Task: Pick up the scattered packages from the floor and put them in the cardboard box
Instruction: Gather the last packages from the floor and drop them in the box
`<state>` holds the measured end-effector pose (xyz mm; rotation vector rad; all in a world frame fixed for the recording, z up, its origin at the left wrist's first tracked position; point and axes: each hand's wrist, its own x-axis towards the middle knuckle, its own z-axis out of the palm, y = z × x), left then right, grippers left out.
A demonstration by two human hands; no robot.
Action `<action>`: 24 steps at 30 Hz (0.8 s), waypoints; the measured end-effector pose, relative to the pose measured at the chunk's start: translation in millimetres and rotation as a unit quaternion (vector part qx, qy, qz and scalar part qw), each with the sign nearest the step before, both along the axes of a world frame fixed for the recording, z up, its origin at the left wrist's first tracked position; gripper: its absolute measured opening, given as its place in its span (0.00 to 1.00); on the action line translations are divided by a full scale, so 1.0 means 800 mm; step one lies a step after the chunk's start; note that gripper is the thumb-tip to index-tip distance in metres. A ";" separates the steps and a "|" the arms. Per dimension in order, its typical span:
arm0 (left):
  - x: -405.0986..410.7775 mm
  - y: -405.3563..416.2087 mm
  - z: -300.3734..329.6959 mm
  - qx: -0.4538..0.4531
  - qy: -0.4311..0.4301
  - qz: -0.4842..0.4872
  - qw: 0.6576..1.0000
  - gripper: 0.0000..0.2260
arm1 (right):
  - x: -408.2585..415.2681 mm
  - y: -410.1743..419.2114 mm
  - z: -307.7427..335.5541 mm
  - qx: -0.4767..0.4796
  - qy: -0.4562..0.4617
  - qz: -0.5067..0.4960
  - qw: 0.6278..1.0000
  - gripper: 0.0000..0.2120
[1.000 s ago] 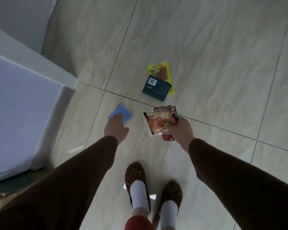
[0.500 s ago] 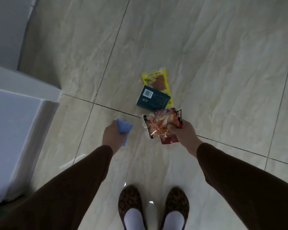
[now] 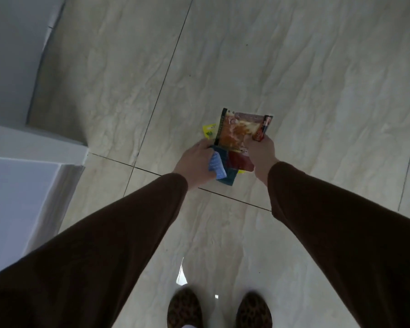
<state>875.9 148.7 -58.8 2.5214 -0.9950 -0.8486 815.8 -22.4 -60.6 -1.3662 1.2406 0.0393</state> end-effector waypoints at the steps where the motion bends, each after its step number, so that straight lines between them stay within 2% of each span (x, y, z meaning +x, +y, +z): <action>1: 0.001 -0.001 -0.006 0.019 -0.016 -0.021 0.999 0.18 | 0.011 0.002 -0.010 0.009 0.007 0.010 1.000 0.02; 6: 0.008 0.012 -0.027 0.045 -0.062 -0.034 0.996 0.28 | 0.037 0.017 -0.044 0.061 0.029 0.030 0.997 0.02; 9: 0.006 0.015 -0.035 0.069 -0.084 -0.042 0.993 0.30 | 0.044 0.026 -0.056 0.060 0.028 0.018 0.998 0.05; 12: -0.006 0.021 -0.039 0.055 -0.105 -0.030 0.993 0.29 | 0.040 0.023 -0.060 0.024 0.027 -0.031 0.999 0.06; 15: -0.023 0.027 -0.038 0.063 -0.066 -0.013 0.996 0.30 | 0.025 0.009 -0.057 0.008 0.030 -0.078 0.996 0.07; 19: -0.039 0.036 -0.037 0.146 0.014 0.077 0.986 0.36 | -0.001 0.006 -0.048 0.025 0.041 -0.075 0.996 0.09; 21: -0.048 0.046 -0.032 0.187 0.067 0.104 0.975 0.36 | -0.016 0.010 -0.041 0.024 0.051 -0.074 0.996 0.12; 24: -0.068 0.072 -0.017 0.156 0.118 0.181 0.964 0.31 | -0.044 0.019 -0.017 0.044 0.062 -0.088 0.993 0.13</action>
